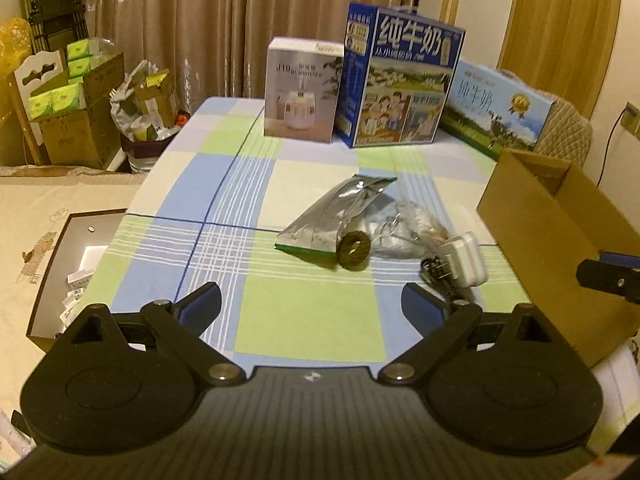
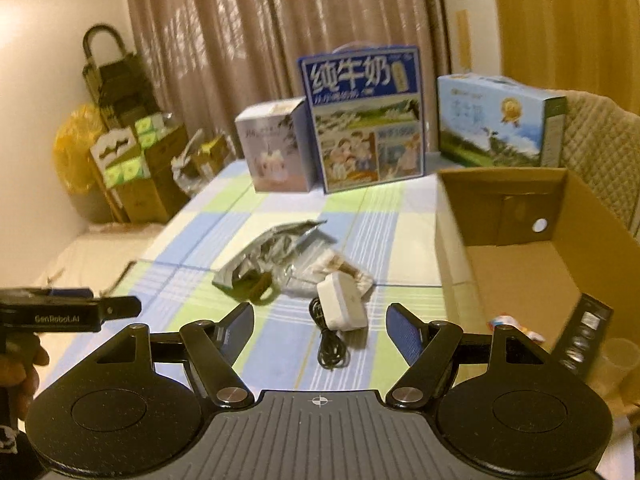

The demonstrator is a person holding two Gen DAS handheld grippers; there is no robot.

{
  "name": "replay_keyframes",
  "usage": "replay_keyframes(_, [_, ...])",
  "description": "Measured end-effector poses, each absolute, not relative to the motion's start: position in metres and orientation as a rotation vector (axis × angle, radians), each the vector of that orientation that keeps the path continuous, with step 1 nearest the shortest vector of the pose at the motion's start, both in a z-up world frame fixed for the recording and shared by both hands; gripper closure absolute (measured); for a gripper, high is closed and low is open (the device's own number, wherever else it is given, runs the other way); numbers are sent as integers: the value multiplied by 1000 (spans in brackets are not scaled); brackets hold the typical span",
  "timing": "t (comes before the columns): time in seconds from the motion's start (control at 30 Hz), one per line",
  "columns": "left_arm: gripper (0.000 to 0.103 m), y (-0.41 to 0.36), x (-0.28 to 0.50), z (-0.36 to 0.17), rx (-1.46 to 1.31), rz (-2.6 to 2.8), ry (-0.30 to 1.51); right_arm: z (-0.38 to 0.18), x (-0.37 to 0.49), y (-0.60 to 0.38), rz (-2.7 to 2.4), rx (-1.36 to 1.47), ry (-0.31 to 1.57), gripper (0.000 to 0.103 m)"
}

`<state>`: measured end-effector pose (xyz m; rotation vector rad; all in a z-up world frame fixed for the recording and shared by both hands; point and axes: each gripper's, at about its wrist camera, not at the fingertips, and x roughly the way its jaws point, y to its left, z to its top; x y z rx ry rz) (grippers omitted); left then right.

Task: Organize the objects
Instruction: 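Withdraw both open grippers from the cardboard box back over the table, then lower the right gripper onto the white charger and close it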

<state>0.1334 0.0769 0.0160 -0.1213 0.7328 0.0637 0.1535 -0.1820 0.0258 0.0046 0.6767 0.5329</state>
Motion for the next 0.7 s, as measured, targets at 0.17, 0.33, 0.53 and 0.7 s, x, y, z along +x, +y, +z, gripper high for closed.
replay_keyframes(0.17, [8, 78, 164, -9, -116, 49, 759, -8, 181, -163, 526, -56, 709, 32])
replay_keyframes(0.33, [8, 77, 191, -32, -111, 33, 768, -38, 210, -148, 534, -138, 731, 33])
replay_keyframes(0.53, [8, 74, 214, -53, -139, 4, 796, -67, 239, -128, 565, -239, 750, 41])
replay_keyframes(0.7, [8, 71, 224, -57, -124, -10, 805, -83, 261, -119, 570, -262, 782, 51])
